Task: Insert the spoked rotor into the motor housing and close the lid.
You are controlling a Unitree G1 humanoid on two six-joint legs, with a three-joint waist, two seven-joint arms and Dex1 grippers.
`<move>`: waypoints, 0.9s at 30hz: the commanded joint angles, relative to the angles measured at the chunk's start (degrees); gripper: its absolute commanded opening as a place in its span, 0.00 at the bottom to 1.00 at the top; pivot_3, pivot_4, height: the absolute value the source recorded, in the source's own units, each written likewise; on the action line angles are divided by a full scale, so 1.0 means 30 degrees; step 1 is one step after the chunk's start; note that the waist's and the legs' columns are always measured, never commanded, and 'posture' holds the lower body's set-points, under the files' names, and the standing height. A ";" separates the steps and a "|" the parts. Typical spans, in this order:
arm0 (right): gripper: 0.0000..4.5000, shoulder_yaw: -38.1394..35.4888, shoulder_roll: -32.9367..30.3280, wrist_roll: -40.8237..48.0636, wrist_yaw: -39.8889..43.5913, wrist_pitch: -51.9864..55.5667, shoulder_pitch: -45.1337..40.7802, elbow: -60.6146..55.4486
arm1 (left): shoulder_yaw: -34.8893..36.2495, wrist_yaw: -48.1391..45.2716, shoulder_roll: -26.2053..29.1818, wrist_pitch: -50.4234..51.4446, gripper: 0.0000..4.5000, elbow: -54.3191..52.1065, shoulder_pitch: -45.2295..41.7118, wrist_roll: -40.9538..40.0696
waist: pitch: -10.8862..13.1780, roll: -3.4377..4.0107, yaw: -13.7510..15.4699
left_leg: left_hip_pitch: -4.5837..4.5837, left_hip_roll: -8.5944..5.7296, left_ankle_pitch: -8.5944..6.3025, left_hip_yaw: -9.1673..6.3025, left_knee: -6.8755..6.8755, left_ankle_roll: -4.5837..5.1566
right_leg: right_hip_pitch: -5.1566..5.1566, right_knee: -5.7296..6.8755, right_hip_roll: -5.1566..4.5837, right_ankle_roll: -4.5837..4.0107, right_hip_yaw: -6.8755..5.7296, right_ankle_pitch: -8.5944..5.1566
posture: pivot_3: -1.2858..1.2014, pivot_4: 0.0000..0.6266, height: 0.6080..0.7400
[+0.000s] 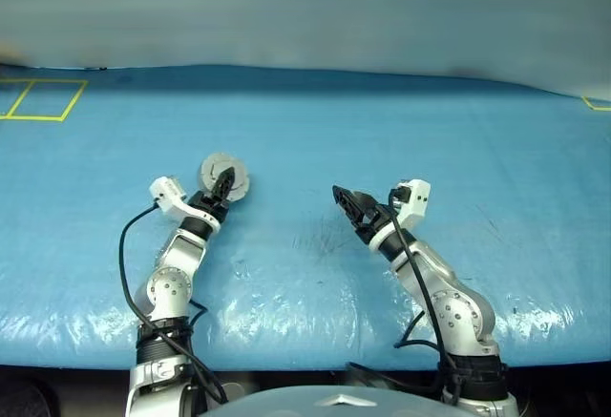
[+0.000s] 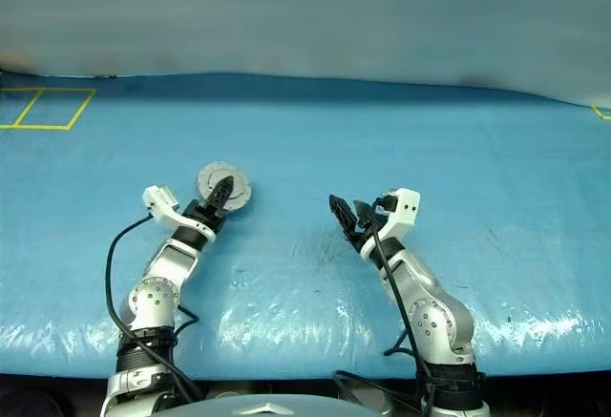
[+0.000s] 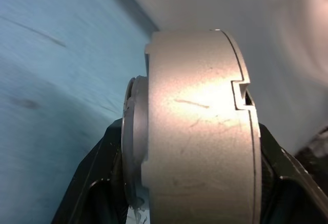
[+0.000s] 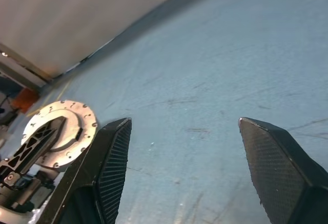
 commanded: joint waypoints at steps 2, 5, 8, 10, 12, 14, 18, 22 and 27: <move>0.78 0.0176 -0.0018 -0.1170 0.0003 -0.0314 0.0257 -0.0735 | 0.0275 -0.0697 0.0611 -0.1225 0.58 0.0349 -0.0553 0.0866 | -0.0003 -0.0009 0.0016 | -0.0005 -0.0002 0.0000 -0.0001 0.0002 0.0000 | 0.0000 0.0001 -0.0002 -0.0001 -0.0001 0.0001 | 0.52 0.24 1.00; 0.78 0.0385 0.0266 -0.1533 0.0121 -0.0227 0.0365 -0.0665 | 0.0146 -0.1378 0.0674 -0.1247 0.58 0.0577 -0.0395 0.0952 | -0.0006 -0.0014 0.0029 | -0.0004 -0.0006 0.0001 0.0005 0.0030 -0.0002 | 0.0012 -0.0001 -0.0009 0.0038 0.0001 -0.0004 | 0.52 0.24 1.00; 0.78 0.0576 0.0520 -0.1820 0.0271 -0.0175 0.0320 -0.0579 | -0.0087 -0.1274 0.0716 -0.1289 0.74 0.0825 -0.0351 0.1597 | -0.0006 -0.0013 0.0023 | -0.0001 -0.0005 0.0004 0.0003 0.0036 -0.0006 | 0.0014 0.0004 -0.0006 0.0053 0.0000 -0.0009 | 0.52 0.24 1.00; 0.78 0.0669 0.0678 -0.2037 0.0253 -0.0092 0.0238 -0.0483 | -0.0282 -0.1701 0.1002 -0.0872 0.87 0.0723 -0.0255 0.1719 | -0.0006 -0.0015 0.0017 | 0.0002 -0.0002 0.0005 0.0002 0.0035 -0.0008 | 0.0015 0.0009 -0.0003 0.0049 -0.0001 -0.0008 | 0.52 0.24 1.00; 0.78 0.0901 0.0656 -0.2445 0.0286 0.0033 0.0223 -0.0419 | -0.0076 -0.1494 0.1393 -0.0844 1.00 0.0813 -0.0388 0.1998 | -0.0007 -0.0014 0.0010 | 0.0002 0.0003 0.0006 -0.0001 0.0033 -0.0008 | 0.0014 0.0010 0.0001 0.0047 -0.0001 -0.0007 | 0.52 0.24 1.00; 0.78 0.1178 0.0504 -0.2704 0.0631 0.0120 0.0337 -0.0470 | 0.0449 -0.0992 0.1844 -0.1315 1.00 0.1188 -0.0670 0.2372 | -0.0007 -0.0014 -0.0010 | 0.0010 0.0006 0.0009 -0.0001 0.0034 -0.0012 | 0.0016 0.0015 0.0003 0.0047 -0.0002 -0.0007 | 0.52 0.24 1.00; 0.78 0.1304 0.0651 -0.2749 0.0921 0.0137 0.0526 -0.0483 | 0.1653 0.0127 0.2862 -0.2301 1.00 0.2230 -0.1232 0.3174 | -0.0008 -0.0018 -0.0051 | 0.0024 0.0021 0.0013 -0.0001 0.0032 -0.0020 | 0.0017 0.0025 0.0014 0.0050 -0.0003 -0.0008 | 0.52 0.24 1.00; 0.78 0.1696 0.0542 -0.3379 0.1110 0.0100 0.0612 -0.0416 | 0.2420 0.0524 0.3732 -0.3088 1.00 0.2713 -0.1363 0.3775 | -0.0011 -0.0022 -0.0015 | 0.0026 0.0018 0.0015 -0.0002 0.0030 -0.0023 | 0.0019 0.0026 0.0011 0.0046 -0.0004 -0.0006 | 0.52 0.24 1.00; 0.78 0.2049 0.0236 -0.5029 0.0813 -0.0613 0.0640 -0.0637 | 0.2453 -0.0310 0.4286 -0.3447 1.00 0.1465 -0.0703 0.3909 | -0.0021 -0.0039 0.0044 | 0.0025 0.0004 0.0015 -0.0002 0.0028 -0.0024 | 0.0024 0.0022 -0.0009 0.0008 -0.0007 0.0017 | 0.52 0.24 1.00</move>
